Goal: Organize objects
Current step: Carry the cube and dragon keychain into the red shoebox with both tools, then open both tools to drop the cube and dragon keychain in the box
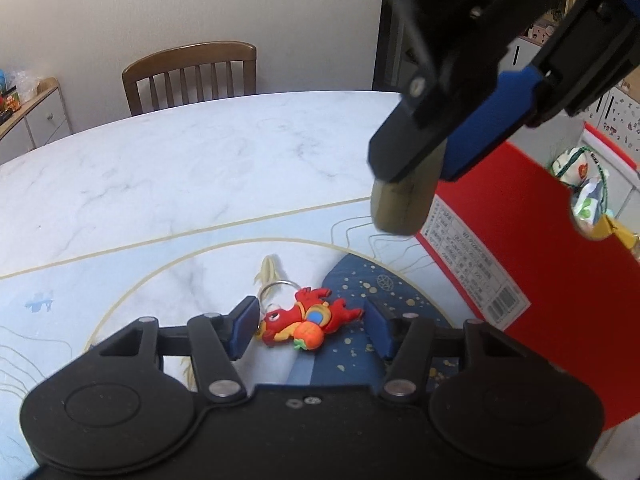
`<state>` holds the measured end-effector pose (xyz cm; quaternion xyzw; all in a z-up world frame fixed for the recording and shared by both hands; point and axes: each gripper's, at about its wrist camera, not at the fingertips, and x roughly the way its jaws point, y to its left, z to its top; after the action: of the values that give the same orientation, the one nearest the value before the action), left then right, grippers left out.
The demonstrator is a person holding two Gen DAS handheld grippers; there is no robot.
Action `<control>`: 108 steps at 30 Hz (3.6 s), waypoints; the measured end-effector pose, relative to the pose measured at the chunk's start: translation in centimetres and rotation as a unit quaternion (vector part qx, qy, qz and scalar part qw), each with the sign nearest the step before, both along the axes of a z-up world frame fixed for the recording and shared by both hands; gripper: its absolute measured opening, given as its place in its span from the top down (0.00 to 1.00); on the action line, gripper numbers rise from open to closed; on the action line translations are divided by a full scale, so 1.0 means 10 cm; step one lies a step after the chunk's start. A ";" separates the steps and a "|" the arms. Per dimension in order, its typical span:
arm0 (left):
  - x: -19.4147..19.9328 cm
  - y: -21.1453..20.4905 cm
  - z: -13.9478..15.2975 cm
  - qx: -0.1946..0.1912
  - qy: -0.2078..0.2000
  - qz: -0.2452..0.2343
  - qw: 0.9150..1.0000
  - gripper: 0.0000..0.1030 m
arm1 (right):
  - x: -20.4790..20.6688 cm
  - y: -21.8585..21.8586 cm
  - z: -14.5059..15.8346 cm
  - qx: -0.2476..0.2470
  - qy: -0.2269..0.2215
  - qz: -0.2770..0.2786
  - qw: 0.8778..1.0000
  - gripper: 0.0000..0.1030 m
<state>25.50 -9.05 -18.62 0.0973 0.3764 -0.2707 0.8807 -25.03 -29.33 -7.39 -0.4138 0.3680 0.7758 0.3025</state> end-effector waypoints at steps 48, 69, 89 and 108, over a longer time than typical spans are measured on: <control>-0.86 -0.77 1.61 -0.082 0.016 -0.052 0.995 0.46 | 2.54 0.26 -0.37 -0.024 0.035 -0.068 0.997 0.77; -0.77 -1.63 0.83 0.018 0.047 -0.068 0.996 0.46 | 2.34 0.18 -0.77 -0.037 -0.004 0.018 0.999 0.77; -0.32 -1.87 0.49 0.058 0.114 -0.046 0.991 0.46 | 2.21 0.22 -0.97 -0.049 -0.012 0.033 0.998 0.77; -0.45 -1.73 0.75 0.021 0.102 -0.051 0.993 0.37 | 2.31 0.11 -0.63 -0.008 0.012 0.023 1.000 0.70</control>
<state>21.02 -26.31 -11.08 0.1066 0.4645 -0.3162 0.8203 -1.93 -28.26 -13.70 -0.4155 0.3680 0.7845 0.2766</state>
